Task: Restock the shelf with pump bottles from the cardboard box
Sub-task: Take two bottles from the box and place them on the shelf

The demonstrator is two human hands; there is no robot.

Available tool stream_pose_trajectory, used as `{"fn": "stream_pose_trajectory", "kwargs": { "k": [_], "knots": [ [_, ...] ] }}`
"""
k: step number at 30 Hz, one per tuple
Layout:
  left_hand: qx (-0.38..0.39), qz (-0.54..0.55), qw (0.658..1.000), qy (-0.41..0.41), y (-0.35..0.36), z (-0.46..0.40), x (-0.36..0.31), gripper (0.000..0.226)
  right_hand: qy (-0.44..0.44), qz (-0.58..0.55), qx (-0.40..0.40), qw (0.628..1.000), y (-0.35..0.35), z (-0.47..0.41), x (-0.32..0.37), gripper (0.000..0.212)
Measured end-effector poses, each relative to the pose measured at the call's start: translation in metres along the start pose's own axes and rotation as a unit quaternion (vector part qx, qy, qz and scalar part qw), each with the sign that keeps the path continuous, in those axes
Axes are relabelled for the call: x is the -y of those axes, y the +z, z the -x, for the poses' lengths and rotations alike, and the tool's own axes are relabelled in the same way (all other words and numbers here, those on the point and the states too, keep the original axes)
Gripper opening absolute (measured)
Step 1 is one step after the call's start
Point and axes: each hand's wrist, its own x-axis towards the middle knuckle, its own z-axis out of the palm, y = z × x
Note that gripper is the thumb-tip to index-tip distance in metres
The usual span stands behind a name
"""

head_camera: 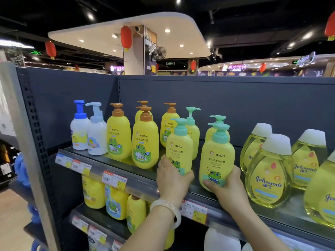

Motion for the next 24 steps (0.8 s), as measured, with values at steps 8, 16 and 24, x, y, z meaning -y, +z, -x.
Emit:
{"fn": "stream_pose_trajectory", "kwargs": {
  "k": [8,16,24],
  "knots": [
    [0.013,-0.004,0.999,0.031,-0.003,0.008,-0.001,0.108,-0.014,-0.014,-0.011,1.000,-0.002,0.000,-0.003,0.082],
    [-0.193,0.170,0.966,0.038,-0.042,-0.008,0.018,0.070,-0.119,0.066,-0.071,0.988,-0.001,0.021,-0.003,0.094],
    [-0.099,0.202,0.929,0.293,-0.019,0.054,-0.012,0.056,-0.283,0.070,-0.260,0.920,-0.070,0.059,-0.048,0.056]
  ]
}}
